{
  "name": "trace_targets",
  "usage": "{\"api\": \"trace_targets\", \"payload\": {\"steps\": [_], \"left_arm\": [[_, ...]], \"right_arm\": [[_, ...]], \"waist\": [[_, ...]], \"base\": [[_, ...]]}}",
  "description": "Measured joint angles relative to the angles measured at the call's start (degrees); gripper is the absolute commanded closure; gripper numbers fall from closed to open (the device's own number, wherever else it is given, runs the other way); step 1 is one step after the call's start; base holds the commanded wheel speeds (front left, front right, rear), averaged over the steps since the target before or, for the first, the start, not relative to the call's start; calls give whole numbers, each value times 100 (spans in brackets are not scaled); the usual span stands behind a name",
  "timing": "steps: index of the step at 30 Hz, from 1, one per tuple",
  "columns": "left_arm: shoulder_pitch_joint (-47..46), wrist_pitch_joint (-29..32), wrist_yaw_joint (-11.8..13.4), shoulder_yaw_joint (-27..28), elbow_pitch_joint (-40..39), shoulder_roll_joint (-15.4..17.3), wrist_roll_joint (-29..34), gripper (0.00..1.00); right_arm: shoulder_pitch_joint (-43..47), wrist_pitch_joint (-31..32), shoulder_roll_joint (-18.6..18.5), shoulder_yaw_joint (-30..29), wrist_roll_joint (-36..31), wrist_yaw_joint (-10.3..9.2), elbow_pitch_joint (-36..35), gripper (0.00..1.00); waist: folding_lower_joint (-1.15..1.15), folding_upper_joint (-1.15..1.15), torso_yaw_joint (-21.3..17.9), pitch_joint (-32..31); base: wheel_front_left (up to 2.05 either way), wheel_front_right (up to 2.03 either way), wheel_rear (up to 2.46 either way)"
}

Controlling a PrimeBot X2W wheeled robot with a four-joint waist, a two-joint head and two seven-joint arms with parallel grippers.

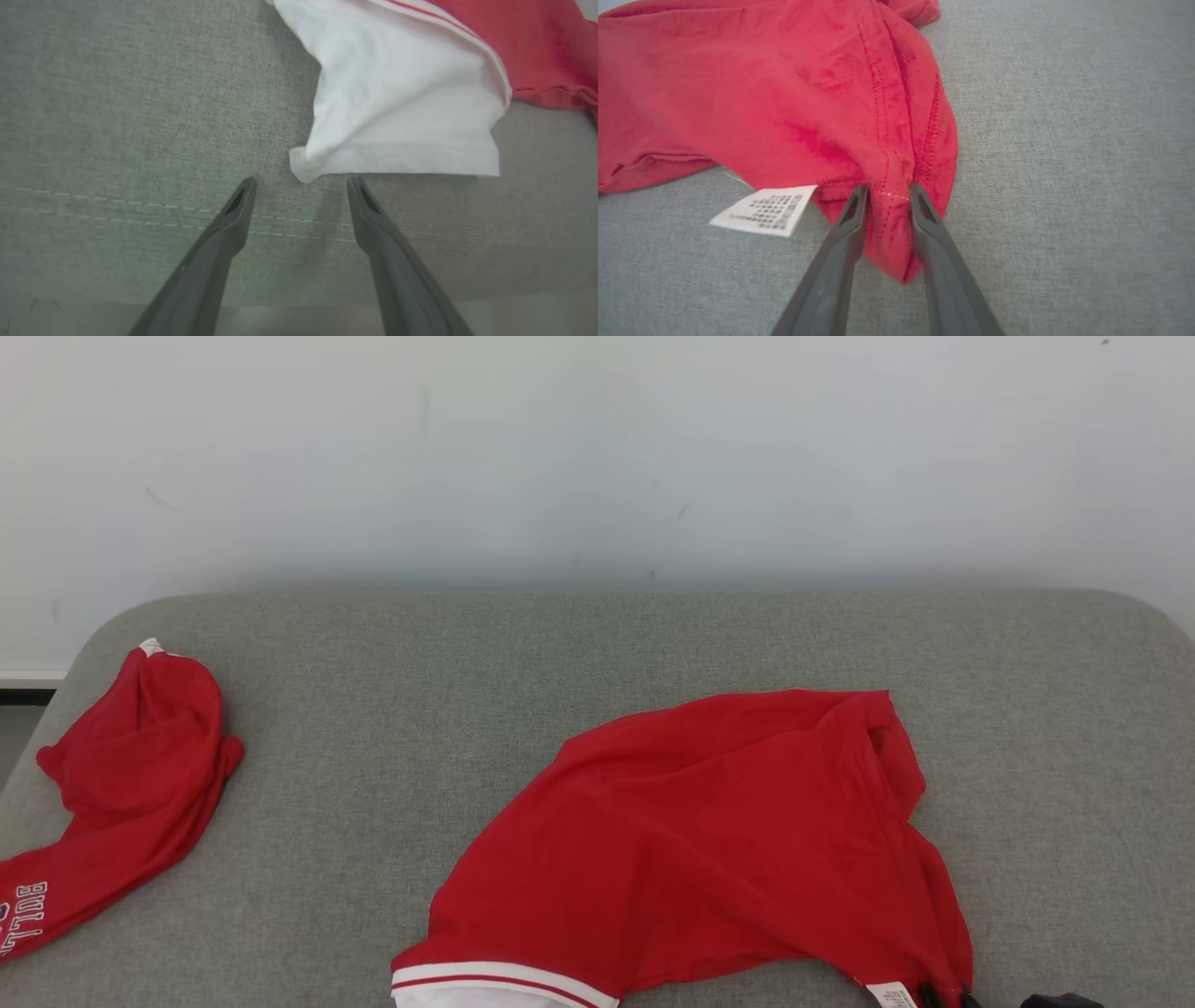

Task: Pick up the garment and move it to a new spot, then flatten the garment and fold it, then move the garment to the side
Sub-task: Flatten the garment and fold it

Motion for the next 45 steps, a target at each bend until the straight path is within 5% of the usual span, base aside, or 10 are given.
{"api": "trace_targets", "payload": {"steps": [3, 4, 5, 6, 7, 32, 45], "left_arm": [[-129, -1, 0, -130, 183, -32, -119, 0], [-166, -3, 1, -172, 232, -41, -192, 0], [-191, -4, 1, -227, 272, -46, -301, 49], [-204, -5, 1, -278, 314, -53, -372, 66], [-221, -5, 1, -332, 336, -36, -377, 100], [152, -2, 0, 170, -1655, 132, -91, 100], [264, 94, 0, -705, -434, 352, -714, 100]], "right_arm": [[-58, 0, 12, 94, 47, 0, 135, 57], [-79, 0, 12, 115, 70, 0, 174, 75], [-101, 0, 12, 127, 94, 0, 197, 100], [-115, 0, 9, 132, 96, 0, 185, 100], [-125, 0, 1, 133, 96, 0, 169, 100], [450, 0, 100, -573, -383, 0, -1396, 100], [511, 0, 81, -598, -315, 0, -1109, 100]], "waist": [[0, 0, 11, -6], [0, 0, 16, -8], [0, 0, 21, -10], [0, 0, 27, -12], [0, 0, 32, -15], [0, 0, 25, -5], [0, 0, 65, 8]], "base": [[0, 0, 0], [0, 0, 0], [0, 0, 0], [0, 0, 0], [0, 0, 0], [0, 0, 0], [0, 0, 0]]}}
